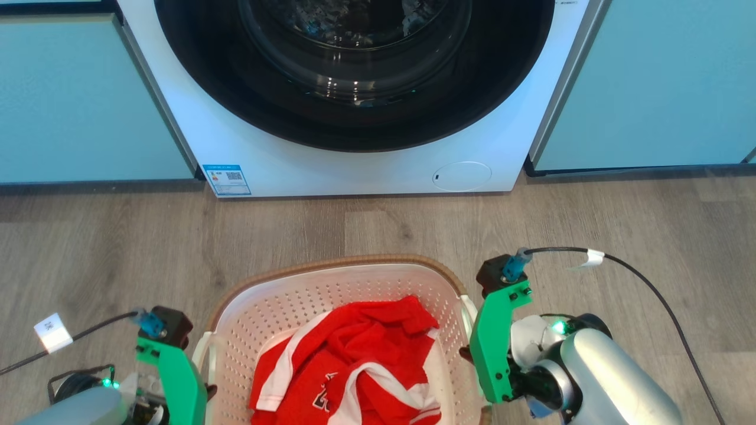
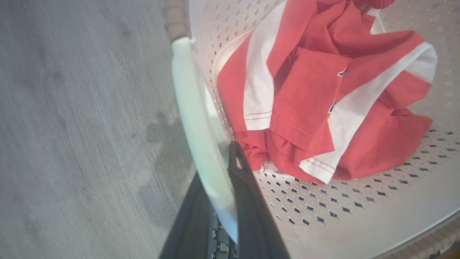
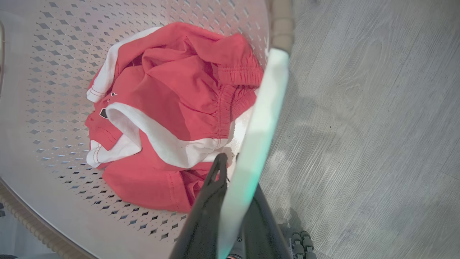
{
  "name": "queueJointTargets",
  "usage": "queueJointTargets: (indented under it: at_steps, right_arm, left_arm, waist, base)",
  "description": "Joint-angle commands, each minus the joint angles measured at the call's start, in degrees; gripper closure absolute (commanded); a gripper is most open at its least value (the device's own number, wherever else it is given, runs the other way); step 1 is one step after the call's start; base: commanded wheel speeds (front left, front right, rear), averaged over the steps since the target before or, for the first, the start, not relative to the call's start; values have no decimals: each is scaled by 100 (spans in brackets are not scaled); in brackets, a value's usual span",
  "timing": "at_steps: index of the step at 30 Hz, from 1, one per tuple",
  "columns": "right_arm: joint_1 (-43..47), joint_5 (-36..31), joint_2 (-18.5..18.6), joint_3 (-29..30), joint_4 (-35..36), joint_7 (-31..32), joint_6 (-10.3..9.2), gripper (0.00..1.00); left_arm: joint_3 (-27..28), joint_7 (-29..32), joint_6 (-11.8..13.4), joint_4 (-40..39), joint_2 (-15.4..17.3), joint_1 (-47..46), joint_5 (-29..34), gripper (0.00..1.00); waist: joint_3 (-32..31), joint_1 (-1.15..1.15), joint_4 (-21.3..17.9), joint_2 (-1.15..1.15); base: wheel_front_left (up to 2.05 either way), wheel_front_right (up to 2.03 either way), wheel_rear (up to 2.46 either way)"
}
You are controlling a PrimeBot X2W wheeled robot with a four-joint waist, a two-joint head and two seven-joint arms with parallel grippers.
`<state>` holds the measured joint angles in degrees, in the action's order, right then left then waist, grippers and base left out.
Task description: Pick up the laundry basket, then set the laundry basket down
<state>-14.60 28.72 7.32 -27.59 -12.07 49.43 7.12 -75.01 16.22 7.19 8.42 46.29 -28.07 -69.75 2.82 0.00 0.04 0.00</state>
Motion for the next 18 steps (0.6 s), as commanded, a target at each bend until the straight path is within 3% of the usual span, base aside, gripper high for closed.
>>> queueJointTargets:
  at_steps: [1,18]
  right_arm:
    - [-145,-76,-73,-55,307,21,36,100]
    - [-136,-100,-69,-19,341,49,36,100]
  left_arm:
    - [253,-68,-95,-152,115,-180,36,100]
    - [247,-92,-130,-95,76,-185,103,100]
  waist:
    - [5,0,0,0]
    - [35,0,3,0]
  base:
    - [0,0,0]
    - [0,0,0]
